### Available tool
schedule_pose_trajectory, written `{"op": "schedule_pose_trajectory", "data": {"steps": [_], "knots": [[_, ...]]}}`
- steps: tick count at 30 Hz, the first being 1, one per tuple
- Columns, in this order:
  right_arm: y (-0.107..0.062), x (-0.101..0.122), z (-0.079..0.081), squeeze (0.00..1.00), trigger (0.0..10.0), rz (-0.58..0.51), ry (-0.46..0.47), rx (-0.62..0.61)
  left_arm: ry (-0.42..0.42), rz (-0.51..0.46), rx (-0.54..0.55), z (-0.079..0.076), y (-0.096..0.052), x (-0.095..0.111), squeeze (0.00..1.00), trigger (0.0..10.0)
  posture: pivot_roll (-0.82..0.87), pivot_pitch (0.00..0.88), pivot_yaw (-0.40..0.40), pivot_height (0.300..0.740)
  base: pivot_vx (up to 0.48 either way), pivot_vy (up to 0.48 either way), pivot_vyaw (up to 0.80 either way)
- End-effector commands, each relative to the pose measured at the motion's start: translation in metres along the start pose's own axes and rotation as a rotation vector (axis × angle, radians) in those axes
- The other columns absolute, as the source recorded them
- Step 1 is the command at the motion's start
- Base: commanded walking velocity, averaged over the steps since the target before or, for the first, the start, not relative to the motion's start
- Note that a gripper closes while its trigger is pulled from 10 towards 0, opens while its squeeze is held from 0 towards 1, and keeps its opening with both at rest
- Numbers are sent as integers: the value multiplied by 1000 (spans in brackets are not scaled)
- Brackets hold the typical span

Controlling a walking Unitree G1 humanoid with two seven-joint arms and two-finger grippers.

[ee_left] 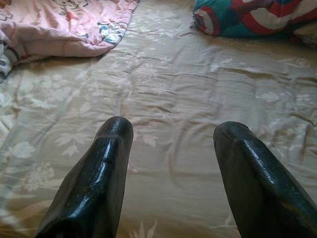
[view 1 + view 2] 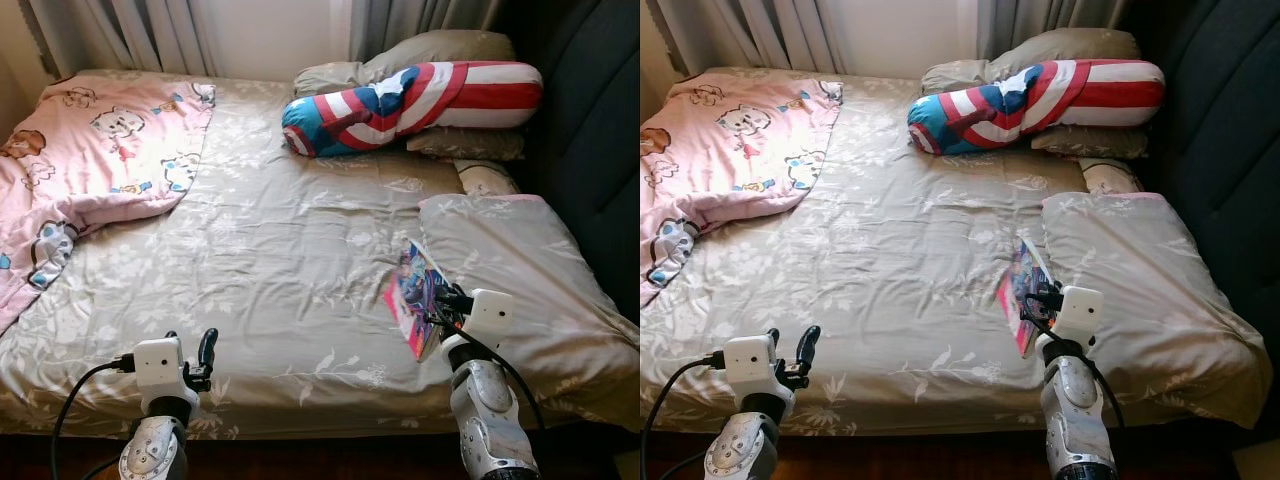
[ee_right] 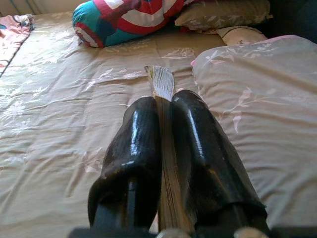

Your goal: Clean up the room

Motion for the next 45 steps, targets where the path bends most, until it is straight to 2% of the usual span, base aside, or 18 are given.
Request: {"op": "schedule_pose_trajectory", "data": {"steps": [1, 9, 14, 32, 45], "knots": [[2, 7, 2, 0, 10000, -31, -5, 12, -3, -7, -7, -1, -1, 2, 0, 10000, 114, 107, -101, 727, 0, 0, 0], [3, 6, 2, 0, 10000, -28, 4, 11, -1, -10, -6, -1, -1, 3, 0, 10000, 114, 100, -99, 727, 100, 0, 0], [3, 6, 3, 0, 10000, -23, 11, 12, -1, -11, -8, -1, -1, 3, 0, 10000, 113, 97, -98, 727, 271, 0, -711], [3, 6, 4, 0, 10000, -32, 0, 14, 2, -10, -7, -1, -1, 3, 0, 10000, 117, 105, -99, 727, 274, 0, 0], [3, 5, 6, 0, 10000, -32, 1, 23, 2, -51, -5, 0, -2, 16, 0, 10000, 118, 111, -98, 727, 0, 0, 0]]}}
Point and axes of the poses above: a point about 5 cm out from each wrist's last joint towards the gripper, its own y axis pointing out of the wrist towards the gripper, its own x axis along the axis of the wrist's last joint, z = x × y, the point moved 3 cm from there along y, pointing out of the wrist towards the gripper, and after that the axes turned 11 degrees about y, right-handed, at the moved point
